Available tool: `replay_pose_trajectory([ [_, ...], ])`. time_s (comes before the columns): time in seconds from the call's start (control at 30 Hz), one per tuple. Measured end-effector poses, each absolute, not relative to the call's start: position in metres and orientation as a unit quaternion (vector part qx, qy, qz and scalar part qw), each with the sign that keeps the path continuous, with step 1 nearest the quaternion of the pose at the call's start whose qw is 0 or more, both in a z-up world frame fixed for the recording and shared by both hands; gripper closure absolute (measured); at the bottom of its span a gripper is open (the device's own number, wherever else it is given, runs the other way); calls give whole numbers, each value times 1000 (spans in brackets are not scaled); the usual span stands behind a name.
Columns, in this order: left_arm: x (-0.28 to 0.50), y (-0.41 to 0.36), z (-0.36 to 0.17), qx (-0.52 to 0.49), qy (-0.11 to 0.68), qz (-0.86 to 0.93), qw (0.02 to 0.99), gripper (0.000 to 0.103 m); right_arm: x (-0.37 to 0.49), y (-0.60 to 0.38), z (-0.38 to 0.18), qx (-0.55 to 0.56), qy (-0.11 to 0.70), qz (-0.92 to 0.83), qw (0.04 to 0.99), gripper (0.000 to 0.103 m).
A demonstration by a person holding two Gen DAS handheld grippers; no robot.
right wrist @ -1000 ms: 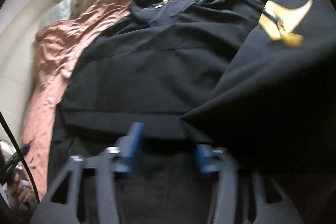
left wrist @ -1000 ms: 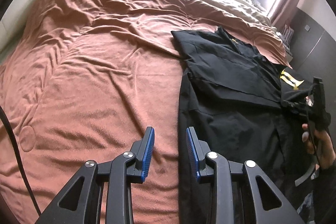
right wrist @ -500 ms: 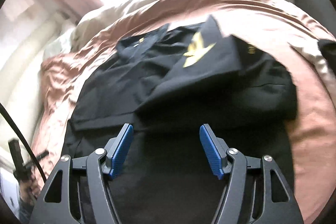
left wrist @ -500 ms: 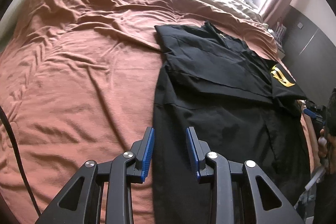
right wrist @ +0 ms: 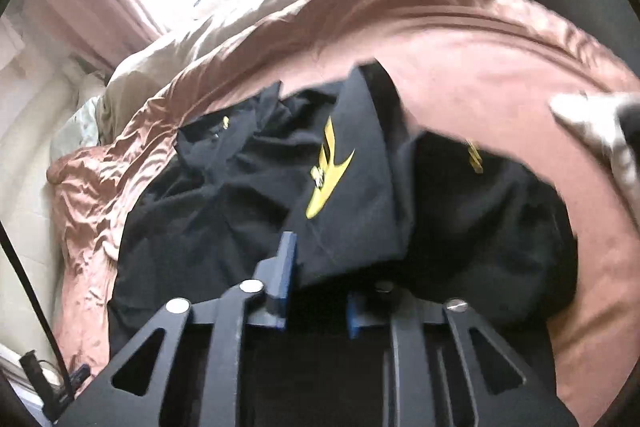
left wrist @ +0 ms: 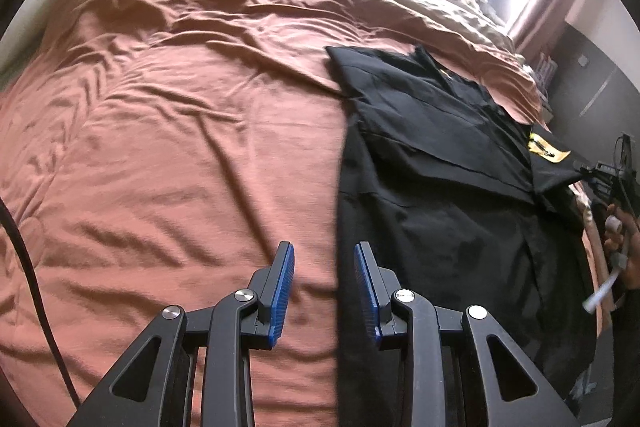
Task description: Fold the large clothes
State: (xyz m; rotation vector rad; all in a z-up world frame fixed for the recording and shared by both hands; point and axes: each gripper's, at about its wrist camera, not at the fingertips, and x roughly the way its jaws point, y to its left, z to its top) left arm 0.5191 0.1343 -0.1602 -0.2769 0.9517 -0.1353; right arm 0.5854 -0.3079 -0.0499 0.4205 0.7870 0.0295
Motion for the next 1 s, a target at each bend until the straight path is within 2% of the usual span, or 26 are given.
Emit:
replay_pose_trajectory([
  [0.2, 516, 155, -171, -149, 458, -54, 875, 70, 631, -235, -40, 138, 384, 37, 912, 91],
  [0.27, 516, 160, -175, -153, 460, -50, 873, 70, 646, -212, -42, 123, 399, 50, 907, 87],
  [0.3, 515, 162, -176, -155, 460, -49, 873, 70, 652, -197, -44, 117, 409, 67, 902, 81],
  [0.33, 515, 164, -177, -157, 460, -48, 873, 70, 655, -191, -45, 116, 414, 78, 899, 63],
  [0.37, 514, 165, -177, -158, 460, -47, 872, 70, 656, -185, -44, 116, 417, 93, 897, 38],
  [0.4, 514, 166, -177, -158, 460, -47, 873, 70, 654, -175, -45, 111, 414, 103, 898, 31],
  [0.67, 510, 163, -171, -159, 455, -53, 875, 70, 637, -196, -50, 98, 421, 96, 897, 30],
  [1.0, 518, 140, -172, -149, 464, -67, 871, 70, 584, -327, -71, 227, 422, 3, 878, 30],
])
